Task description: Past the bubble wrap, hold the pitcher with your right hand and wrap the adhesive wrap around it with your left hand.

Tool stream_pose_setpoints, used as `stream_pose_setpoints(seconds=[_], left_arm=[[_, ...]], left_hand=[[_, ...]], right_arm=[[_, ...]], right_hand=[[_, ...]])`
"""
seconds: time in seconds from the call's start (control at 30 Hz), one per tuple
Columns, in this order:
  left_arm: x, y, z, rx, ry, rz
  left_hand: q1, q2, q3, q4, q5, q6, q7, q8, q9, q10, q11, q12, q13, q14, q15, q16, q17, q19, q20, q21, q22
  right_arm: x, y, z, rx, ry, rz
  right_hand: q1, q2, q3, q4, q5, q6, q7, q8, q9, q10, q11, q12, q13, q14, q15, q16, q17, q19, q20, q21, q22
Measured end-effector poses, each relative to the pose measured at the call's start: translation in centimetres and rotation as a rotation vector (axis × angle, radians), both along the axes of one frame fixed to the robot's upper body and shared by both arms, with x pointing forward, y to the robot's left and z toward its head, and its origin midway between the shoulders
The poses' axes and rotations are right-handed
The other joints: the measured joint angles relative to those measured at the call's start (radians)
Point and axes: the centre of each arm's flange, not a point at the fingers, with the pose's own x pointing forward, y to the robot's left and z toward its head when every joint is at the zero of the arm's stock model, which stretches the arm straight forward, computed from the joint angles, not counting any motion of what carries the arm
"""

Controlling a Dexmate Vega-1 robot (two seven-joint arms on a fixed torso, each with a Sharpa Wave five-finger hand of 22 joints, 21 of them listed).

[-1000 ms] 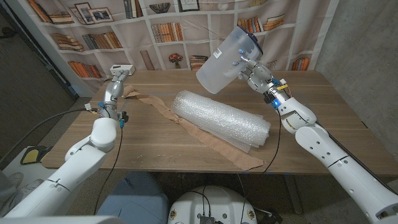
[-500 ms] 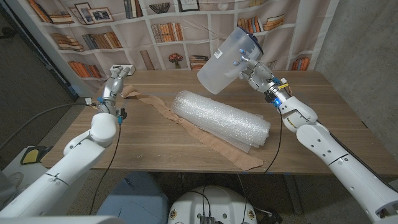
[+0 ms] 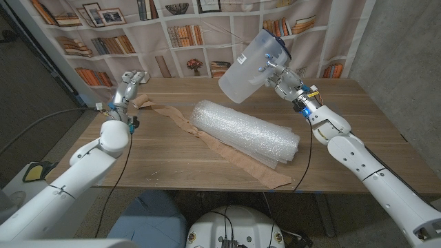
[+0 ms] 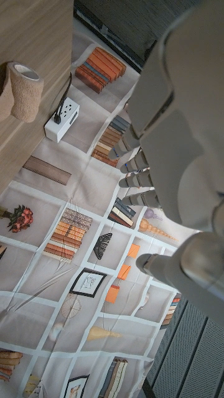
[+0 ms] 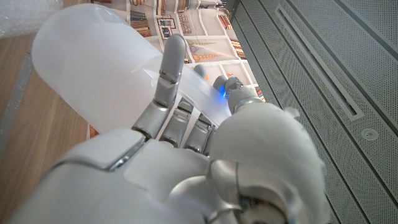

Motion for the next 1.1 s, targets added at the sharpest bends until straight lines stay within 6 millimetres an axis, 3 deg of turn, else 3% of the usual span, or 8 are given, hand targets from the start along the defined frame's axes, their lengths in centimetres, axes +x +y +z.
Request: stream_pose_setpoints(seconds=[0.37, 1.1], left_arm=[[0.2, 1.0, 0.9, 0.049, 0.019, 0.058], [0.3, 3.4, 1.0, 0.032, 0.036, 0.106]], left_hand=[[0.013, 0.013, 0.007, -0.001, 0.0, 0.0, 0.0, 0.0, 0.0, 0.004, 0.004, 0.0, 0.0, 0.006, -0.005, 0.0, 0.0, 0.0, 0.0, 0.0, 0.0], [0.019, 0.019, 0.015, -0.001, 0.0, 0.005, 0.005, 0.0, 0.0, 0.009, 0.009, 0.0, 0.0, 0.009, -0.002, 0.0, 0.0, 0.011, 0.0, 0.0, 0.0]], right_arm=[[0.1, 0.3, 0.0, -0.003, 0.001, -0.008], [-0.4, 1.0, 0.4, -0.004, -0.003, -0.028]], right_hand=[[-0.002, 0.002, 0.0, 0.0, 0.0, 0.004, 0.004, 0.0, 0.0, 0.0, 0.0, 0.0, 0.0, 0.002, -0.002, 0.0, 0.01, 0.0, 0.0, 0.004, 0.0], [-0.002, 0.002, 0.0, 0.0, 0.0, 0.008, 0.0, -0.007, 0.009, -0.001, 0.0, -0.004, 0.008, 0.005, 0.0, 0.0, 0.025, 0.0, 0.0, 0.015, 0.0]])
